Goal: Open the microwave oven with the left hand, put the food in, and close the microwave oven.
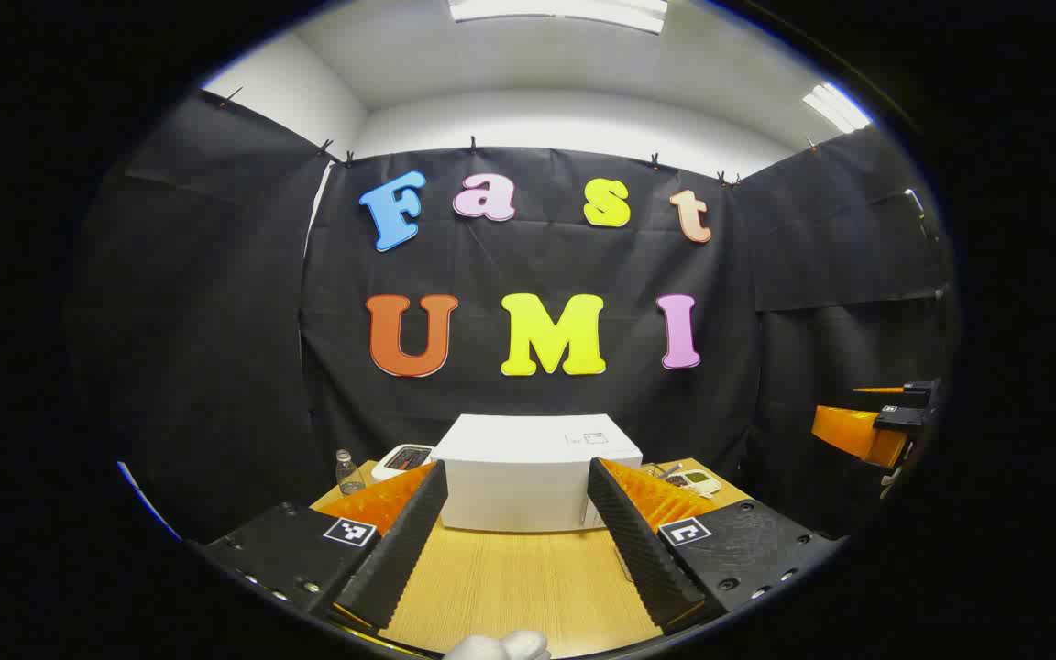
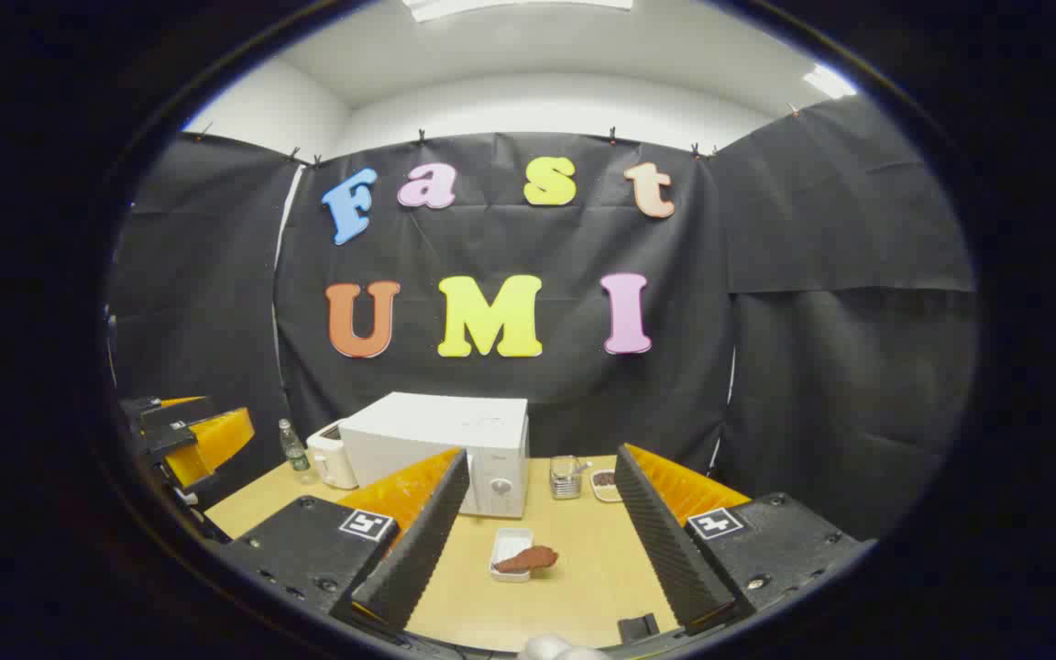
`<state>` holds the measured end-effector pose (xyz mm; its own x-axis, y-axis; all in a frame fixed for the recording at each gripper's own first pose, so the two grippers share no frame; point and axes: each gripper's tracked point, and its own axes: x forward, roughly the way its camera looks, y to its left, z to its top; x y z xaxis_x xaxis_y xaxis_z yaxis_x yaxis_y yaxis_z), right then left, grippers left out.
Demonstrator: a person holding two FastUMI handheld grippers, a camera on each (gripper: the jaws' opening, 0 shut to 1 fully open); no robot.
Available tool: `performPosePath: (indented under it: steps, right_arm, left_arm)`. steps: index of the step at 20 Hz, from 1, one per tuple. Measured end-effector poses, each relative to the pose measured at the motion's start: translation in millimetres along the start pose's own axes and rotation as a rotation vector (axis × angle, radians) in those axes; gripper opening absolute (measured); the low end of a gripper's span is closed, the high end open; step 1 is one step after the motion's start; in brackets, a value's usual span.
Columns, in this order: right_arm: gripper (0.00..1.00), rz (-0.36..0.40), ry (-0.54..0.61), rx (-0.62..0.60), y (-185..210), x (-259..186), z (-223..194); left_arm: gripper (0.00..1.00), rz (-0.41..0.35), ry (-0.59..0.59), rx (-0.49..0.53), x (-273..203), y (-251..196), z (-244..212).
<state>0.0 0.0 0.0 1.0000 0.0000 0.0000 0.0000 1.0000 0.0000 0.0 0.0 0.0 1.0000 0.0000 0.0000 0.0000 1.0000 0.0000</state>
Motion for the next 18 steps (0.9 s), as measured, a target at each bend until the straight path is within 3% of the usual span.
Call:
performPosePath:
  steps: [1, 2, 3, 4, 5, 11, 18]
  right_arm:
    - [0.92, 0.001, 0.001, -0.001, -0.3, 1.6, -0.2]
    - [0.92, 0.002, 0.003, -0.002, -1.3, 3.8, -1.8]
    - [1.0, 0.002, 0.011, -0.004, -2.5, 6.0, -3.2]
    - [1.0, 0.005, 0.013, -0.004, -3.6, 6.9, -5.5]
    - [0.92, 0.004, 0.017, -0.003, -5.6, 9.1, -5.0]
    - [0.92, 0.008, 0.014, -0.008, -16.4, 22.6, -1.9]
    - [0.92, -0.003, 0.029, 0.006, -42.5, 35.9, -3.0]
  left_arm:
    - [0.96, 0.003, 0.002, 0.005, 1.2, -0.1, -0.6]
    - [0.96, 0.004, 0.007, 0.011, 3.7, -1.0, -2.3]
    - [0.96, 0.002, 0.006, 0.011, 5.1, -2.7, -3.7]
    - [0.96, 0.002, 0.011, 0.014, 8.9, -4.6, -4.1]
    - [0.96, 0.003, 0.014, 0.016, 11.4, -5.9, -5.6]
    - [0.96, 0.002, 0.012, 0.029, 24.6, -18.9, -7.8]
    - [0.96, -0.018, 0.032, 0.037, 66.4, -46.5, -49.2]
